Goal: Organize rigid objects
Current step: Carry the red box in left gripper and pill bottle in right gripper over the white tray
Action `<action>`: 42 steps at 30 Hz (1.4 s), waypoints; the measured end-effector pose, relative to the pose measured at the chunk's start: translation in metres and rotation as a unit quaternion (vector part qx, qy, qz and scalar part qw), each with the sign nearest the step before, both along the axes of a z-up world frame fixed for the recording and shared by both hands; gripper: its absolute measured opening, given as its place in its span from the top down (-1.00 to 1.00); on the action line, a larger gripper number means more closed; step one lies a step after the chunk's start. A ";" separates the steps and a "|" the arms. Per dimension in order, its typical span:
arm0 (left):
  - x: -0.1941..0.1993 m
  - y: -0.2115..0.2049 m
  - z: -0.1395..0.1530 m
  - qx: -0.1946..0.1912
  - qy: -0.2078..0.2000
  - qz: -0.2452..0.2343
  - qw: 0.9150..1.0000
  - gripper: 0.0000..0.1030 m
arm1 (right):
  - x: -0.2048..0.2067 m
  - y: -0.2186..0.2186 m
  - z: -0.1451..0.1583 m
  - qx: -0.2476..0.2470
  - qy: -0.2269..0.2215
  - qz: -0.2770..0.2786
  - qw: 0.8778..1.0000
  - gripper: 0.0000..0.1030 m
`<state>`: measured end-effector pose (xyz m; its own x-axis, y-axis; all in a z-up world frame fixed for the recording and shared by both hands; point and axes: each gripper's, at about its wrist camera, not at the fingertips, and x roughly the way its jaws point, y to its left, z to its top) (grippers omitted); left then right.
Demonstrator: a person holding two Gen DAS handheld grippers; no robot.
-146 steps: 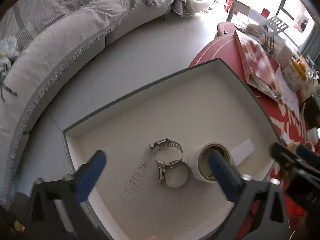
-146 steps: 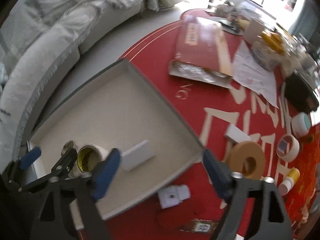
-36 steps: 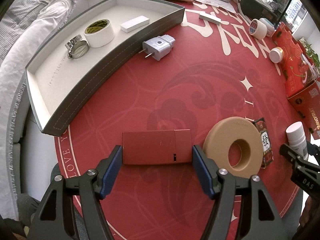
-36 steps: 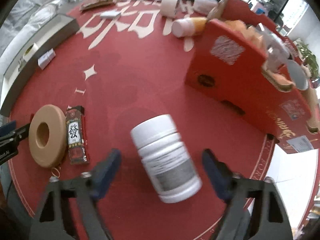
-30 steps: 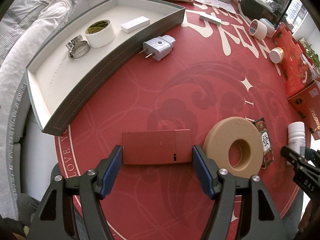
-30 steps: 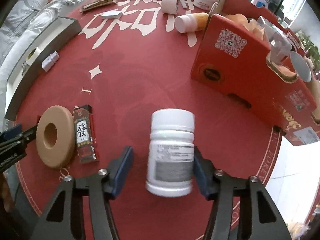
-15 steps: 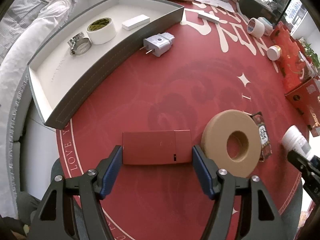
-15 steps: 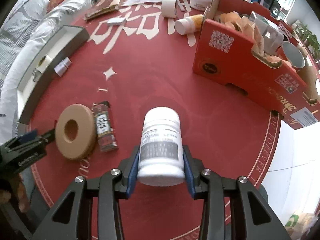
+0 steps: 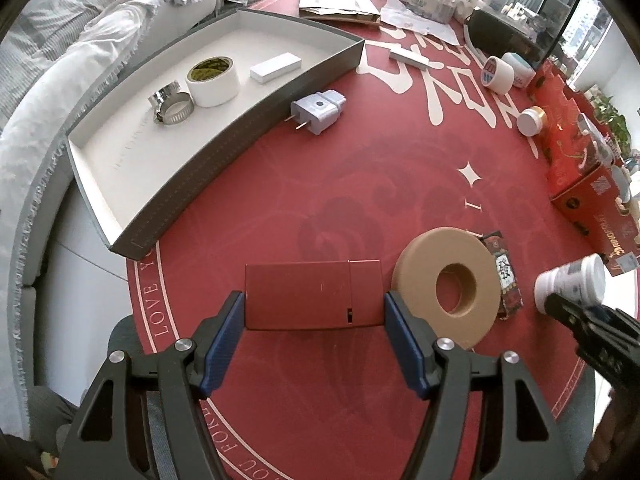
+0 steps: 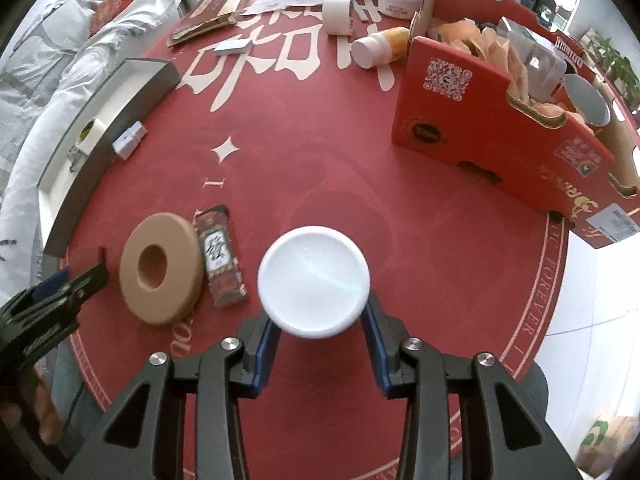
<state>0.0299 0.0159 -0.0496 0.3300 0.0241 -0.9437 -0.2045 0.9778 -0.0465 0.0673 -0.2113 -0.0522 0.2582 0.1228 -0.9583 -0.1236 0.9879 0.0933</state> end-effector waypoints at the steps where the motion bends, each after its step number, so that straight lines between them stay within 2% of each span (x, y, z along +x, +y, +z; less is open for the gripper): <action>1: -0.001 0.000 0.001 0.000 -0.001 0.000 1.000 -0.40 | 0.002 0.000 -0.002 0.001 0.002 -0.002 1.000 0.20; 6: -0.001 0.003 0.007 0.004 -0.009 0.003 1.000 -0.40 | 0.014 0.000 -0.013 -0.002 -0.010 -0.017 1.000 0.21; 10: 0.000 0.007 0.017 0.008 -0.022 0.009 1.000 -0.40 | 0.010 0.001 0.002 -0.001 -0.037 -0.014 0.999 0.22; 13: 0.002 0.007 0.030 0.005 -0.035 0.011 0.999 -0.40 | 0.001 0.008 0.025 0.002 -0.071 0.007 0.997 0.22; 21: 0.012 0.008 0.094 -0.013 -0.090 0.007 0.996 -0.40 | -0.002 0.035 0.097 0.073 -0.129 0.031 0.988 0.22; 26: 0.019 0.014 0.148 -0.014 -0.143 0.008 0.990 -0.40 | 0.005 0.062 0.143 0.101 -0.164 0.059 0.979 0.22; 33: 0.036 0.048 0.214 -0.013 -0.201 0.042 0.979 -0.40 | 0.032 0.096 0.204 0.138 -0.196 0.092 0.967 0.22; 38: 0.051 0.091 0.238 0.013 -0.228 0.093 0.969 -0.40 | 0.058 0.121 0.239 0.155 -0.216 0.105 0.958 0.22; 42: 0.060 0.119 0.237 0.039 -0.234 0.125 0.963 -0.40 | 0.078 0.149 0.251 0.147 -0.220 0.131 0.955 0.22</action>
<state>0.0895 0.1353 0.1877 0.6930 0.2228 -0.6857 -0.4092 0.9046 -0.1196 0.1456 -0.0623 0.1983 0.5513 0.4858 -0.6783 -0.4535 0.8569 0.2451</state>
